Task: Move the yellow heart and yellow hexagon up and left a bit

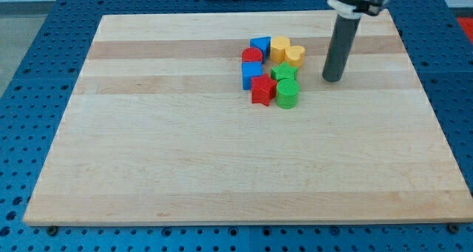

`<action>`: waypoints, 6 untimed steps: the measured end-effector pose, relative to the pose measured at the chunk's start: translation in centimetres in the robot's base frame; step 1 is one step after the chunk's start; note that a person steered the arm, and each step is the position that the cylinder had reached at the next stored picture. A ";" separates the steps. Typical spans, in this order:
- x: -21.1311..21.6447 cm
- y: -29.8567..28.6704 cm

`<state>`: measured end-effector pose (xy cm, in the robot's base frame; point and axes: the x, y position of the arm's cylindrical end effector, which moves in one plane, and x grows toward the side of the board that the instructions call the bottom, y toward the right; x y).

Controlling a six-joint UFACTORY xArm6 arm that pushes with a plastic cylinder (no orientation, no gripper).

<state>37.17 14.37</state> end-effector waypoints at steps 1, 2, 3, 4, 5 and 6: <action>-0.4 -3.1; -2.4 -4.2; -4.1 -5.4; -4.9 -6.9; -6.1 -7.2; -7.3 -7.2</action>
